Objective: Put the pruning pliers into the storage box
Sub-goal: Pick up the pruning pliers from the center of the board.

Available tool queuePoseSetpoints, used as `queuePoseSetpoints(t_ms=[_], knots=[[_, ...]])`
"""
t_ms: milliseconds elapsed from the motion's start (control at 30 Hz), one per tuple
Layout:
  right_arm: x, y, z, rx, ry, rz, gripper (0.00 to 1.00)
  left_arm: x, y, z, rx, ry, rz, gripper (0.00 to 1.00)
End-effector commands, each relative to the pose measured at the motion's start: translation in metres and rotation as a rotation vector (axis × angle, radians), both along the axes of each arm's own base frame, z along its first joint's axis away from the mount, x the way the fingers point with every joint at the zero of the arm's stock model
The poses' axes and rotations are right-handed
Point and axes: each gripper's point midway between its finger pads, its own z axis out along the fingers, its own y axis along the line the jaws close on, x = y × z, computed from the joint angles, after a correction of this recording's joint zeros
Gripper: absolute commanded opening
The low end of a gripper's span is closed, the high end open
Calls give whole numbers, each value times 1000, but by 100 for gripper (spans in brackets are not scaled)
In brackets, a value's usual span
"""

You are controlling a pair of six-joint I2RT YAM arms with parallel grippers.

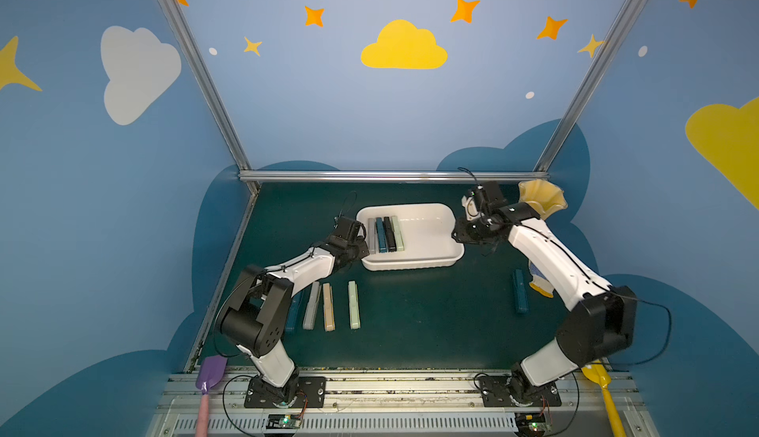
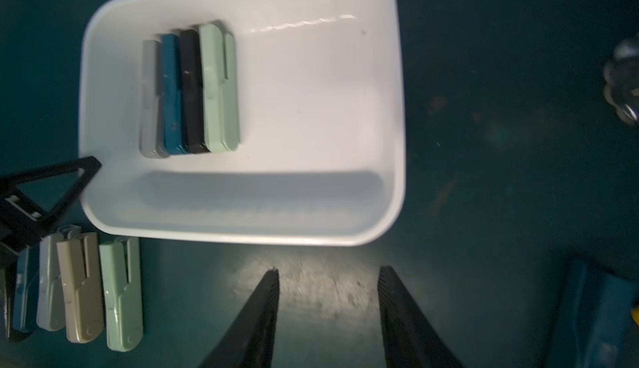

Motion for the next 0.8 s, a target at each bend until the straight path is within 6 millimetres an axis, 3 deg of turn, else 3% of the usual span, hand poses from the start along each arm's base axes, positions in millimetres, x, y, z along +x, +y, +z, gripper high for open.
queuePoseSetpoints(t_ms=[0,133,300,533,767], knots=[[-37,-53,-17,-46,58,-206,49,9,3,15,-9,-66,14,12],[-79,-94,-37,29,84,-383,58,8,3,12,-22,-62,15,11],[-111,-134,-66,103,127,-567,65,8,2,7,-26,-56,12,11],[-126,-161,-111,158,229,-682,67,12,3,3,-39,-48,13,12],[-126,-181,-123,69,251,-711,69,15,5,5,-36,-53,10,12]])
